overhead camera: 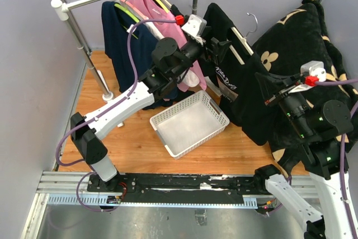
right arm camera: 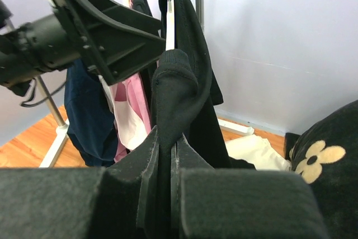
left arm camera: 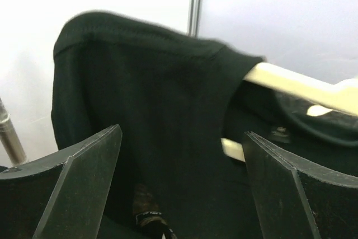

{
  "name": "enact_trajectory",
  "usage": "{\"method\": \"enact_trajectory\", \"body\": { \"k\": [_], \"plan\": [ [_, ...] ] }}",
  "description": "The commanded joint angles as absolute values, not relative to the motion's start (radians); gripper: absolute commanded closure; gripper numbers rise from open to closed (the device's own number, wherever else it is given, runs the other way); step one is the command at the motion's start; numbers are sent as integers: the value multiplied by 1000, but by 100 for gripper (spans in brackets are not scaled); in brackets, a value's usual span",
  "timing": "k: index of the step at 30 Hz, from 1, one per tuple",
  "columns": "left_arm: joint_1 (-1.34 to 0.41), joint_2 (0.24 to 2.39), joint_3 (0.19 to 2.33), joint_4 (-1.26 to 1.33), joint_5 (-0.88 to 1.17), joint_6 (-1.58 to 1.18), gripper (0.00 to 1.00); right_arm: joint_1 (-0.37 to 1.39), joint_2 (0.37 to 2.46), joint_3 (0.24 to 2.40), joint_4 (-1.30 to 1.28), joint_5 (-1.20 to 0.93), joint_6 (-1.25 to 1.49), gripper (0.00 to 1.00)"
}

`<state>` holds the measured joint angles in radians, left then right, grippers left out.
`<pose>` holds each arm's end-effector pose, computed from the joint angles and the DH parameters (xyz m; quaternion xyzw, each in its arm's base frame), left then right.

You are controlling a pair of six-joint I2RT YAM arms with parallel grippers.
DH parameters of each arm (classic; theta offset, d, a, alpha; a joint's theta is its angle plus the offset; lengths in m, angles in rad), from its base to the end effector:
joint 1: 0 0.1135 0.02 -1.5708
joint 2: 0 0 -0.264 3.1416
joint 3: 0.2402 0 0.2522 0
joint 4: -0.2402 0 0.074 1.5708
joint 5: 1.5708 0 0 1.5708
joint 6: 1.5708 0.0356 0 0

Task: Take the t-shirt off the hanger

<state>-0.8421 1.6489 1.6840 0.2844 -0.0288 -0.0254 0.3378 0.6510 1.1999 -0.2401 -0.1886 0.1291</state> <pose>0.2587 -0.2883 0.4797 0.2218 0.5420 -0.3330 0.7390 0.0841 0.0366 0.4856 -0.1368 0.5762 0.2400 0.7692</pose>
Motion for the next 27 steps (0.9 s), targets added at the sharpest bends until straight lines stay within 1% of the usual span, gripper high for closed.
{"method": "enact_trajectory", "body": {
  "k": [1,3,4,9,10,13,15,16,17,18,23,27],
  "plan": [
    [-850,1678,1729,336,-105,15,8,347,619,1204,-155,-222,152,99],
    [-850,1683,1728,354,-119,26,11,347,616,1203,-155,-227,155,99],
    [-850,1685,1727,366,-117,30,14,347,616,1202,-156,-228,155,99],
    [-850,1677,1711,421,-62,34,34,347,615,1198,-160,-224,155,99],
    [-850,1675,1706,434,-44,35,42,347,616,1198,-160,-223,155,99],
    [-850,1664,1691,457,25,38,74,348,621,1194,-158,-221,158,99],
    [-850,1658,1690,451,69,40,90,347,623,1194,-155,-219,159,99],
    [-850,1656,1694,441,94,41,97,347,625,1190,-152,-215,161,99],
    [-850,1655,1698,424,127,39,99,347,624,1187,-149,-208,161,99],
    [-850,1655,1706,404,175,36,100,347,625,1183,-145,-201,161,99],
    [-862,1650,1723,332,441,-20,99,347,624,1160,-118,-161,156,99],
    [-883,1649,1734,258,522,-16,100,347,625,1150,-103,-146,155,99]
  ]
}}
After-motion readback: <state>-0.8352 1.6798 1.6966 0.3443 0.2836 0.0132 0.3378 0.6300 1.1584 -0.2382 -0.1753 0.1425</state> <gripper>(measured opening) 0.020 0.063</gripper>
